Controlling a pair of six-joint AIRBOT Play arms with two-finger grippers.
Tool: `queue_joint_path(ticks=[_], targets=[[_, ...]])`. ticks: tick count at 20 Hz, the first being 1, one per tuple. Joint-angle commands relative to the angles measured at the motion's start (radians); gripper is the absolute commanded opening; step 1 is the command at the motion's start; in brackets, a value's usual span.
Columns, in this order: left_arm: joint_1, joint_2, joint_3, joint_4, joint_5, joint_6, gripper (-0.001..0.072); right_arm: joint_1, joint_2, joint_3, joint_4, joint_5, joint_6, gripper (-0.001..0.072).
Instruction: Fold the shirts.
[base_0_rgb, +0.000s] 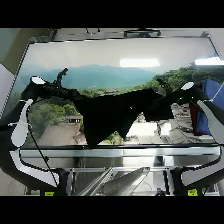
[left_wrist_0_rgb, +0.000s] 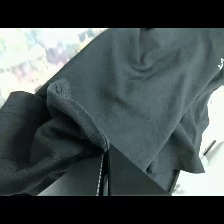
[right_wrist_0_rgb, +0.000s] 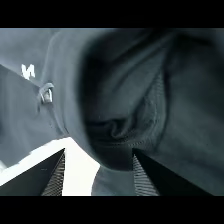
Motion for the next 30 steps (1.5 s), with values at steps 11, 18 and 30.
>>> queue_joint_path(ticks=[11,18,30], targets=[[0.050,0.066,0.003,-0.111,-0.040,0.005,0.0016,0.069,0.138,-0.009,0.111,0.030,-0.020,0.0018],[0.269,0.412,0.072,-0.760,-0.351,0.102,0.0016,-0.042,0.636,0.169,0.515,0.142,-0.018,0.0018],[0.922,0.814,0.406,-1.128,-0.304,0.003,0.0017,-0.473,1.220,0.266,0.463,-0.206,0.148,0.0018]])
